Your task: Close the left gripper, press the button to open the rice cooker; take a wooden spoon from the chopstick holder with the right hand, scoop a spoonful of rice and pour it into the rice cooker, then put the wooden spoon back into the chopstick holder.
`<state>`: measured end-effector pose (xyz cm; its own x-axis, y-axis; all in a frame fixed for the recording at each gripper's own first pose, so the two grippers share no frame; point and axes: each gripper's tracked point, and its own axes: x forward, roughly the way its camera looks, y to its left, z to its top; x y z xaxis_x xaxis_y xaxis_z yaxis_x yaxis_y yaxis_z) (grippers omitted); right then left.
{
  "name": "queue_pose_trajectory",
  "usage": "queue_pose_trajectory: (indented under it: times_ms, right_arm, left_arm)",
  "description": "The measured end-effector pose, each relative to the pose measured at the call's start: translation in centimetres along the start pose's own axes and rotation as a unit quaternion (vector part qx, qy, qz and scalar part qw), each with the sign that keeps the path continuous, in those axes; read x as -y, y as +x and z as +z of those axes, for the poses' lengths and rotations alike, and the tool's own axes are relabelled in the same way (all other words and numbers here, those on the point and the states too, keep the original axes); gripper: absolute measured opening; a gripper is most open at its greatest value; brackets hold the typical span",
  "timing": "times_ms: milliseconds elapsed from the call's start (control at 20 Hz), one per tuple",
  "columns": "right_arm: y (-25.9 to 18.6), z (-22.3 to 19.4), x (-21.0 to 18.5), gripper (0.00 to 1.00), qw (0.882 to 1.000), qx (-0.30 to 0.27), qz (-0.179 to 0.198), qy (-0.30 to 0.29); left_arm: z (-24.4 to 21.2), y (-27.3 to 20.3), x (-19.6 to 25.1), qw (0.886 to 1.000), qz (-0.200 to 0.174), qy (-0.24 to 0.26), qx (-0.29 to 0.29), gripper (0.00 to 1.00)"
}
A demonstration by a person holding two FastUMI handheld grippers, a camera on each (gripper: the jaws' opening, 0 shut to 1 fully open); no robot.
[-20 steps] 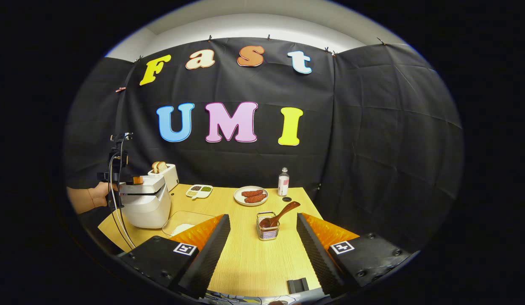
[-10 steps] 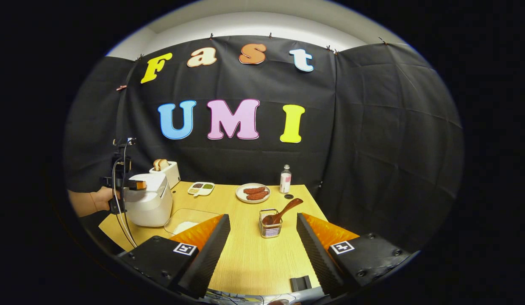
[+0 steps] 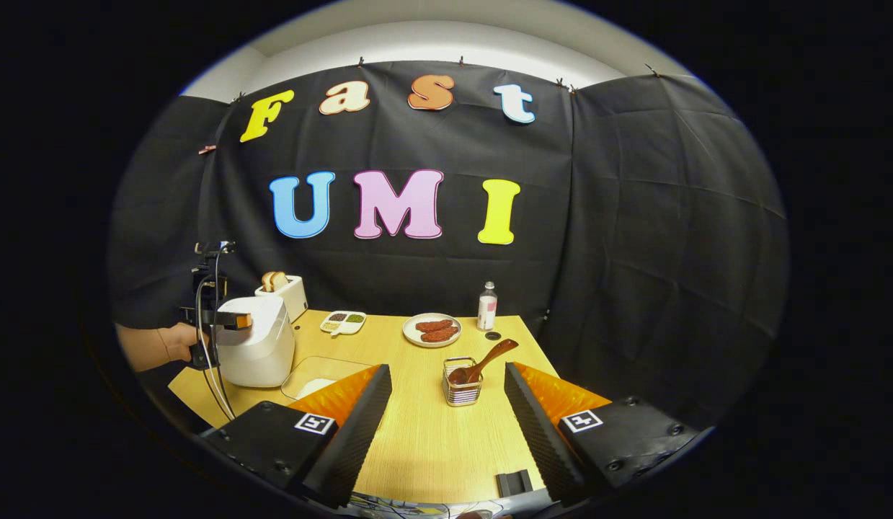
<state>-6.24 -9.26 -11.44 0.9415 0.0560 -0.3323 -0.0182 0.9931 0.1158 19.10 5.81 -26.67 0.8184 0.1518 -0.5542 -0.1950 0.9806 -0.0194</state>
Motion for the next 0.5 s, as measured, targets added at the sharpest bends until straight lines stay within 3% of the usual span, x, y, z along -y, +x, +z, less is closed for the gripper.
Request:
queue_pose_trajectory:
  times_ms: [300, 500]
  right_arm:
    - [-0.2, 1.4, -1.1, 0.98, 1.0, 0.019, 0.006, 0.02]
    - [-0.4, 2.0, -2.0, 0.98, 0.999, 0.028, 0.008, 0.012]
  left_arm:
    - [0.9, -0.4, -0.1, 1.0, -0.016, 0.025, 0.004, 0.98]
    - [5.0, -4.5, 0.2, 0.996, -0.04, 0.026, 0.078, 0.95]
